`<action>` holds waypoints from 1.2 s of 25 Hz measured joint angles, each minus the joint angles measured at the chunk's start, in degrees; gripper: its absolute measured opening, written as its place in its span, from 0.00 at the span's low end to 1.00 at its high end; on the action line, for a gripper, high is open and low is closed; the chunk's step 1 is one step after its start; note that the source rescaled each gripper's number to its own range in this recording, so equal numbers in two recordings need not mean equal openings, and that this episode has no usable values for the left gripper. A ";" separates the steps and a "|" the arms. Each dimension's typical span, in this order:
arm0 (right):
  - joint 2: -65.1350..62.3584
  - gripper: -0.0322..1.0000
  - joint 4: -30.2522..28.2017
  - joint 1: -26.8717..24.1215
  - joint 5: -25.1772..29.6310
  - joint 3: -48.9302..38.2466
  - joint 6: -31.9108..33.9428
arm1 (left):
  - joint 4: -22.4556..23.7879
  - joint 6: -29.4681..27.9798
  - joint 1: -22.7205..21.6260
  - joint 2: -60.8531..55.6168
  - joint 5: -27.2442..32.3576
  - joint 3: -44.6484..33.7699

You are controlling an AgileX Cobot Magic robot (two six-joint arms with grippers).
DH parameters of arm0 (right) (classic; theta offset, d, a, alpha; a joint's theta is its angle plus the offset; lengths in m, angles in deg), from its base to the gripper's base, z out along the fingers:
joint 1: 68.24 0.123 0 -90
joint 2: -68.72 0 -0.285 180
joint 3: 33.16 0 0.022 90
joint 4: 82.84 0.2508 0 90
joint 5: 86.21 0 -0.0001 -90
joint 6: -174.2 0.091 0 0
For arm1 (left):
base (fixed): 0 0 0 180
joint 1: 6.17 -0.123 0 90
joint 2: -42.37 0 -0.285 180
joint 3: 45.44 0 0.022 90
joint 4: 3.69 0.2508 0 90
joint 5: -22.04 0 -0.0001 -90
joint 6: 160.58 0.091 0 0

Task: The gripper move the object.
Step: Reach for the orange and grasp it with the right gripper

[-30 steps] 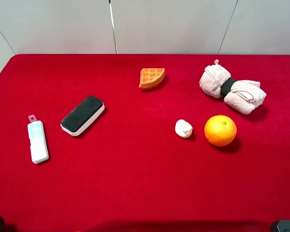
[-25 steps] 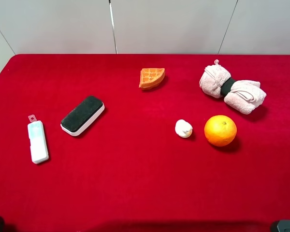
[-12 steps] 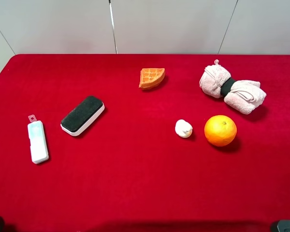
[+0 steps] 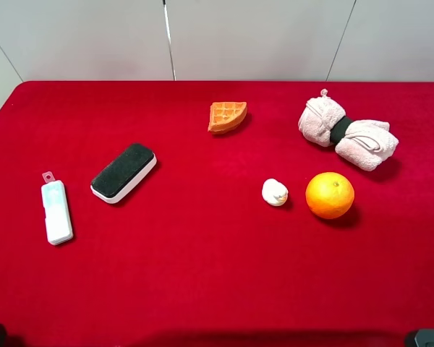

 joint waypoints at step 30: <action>42.00 1.00 15.81 0.00 -2.46 10.45 -23.43 | 0.00 0.00 0.00 0.00 0.00 0.00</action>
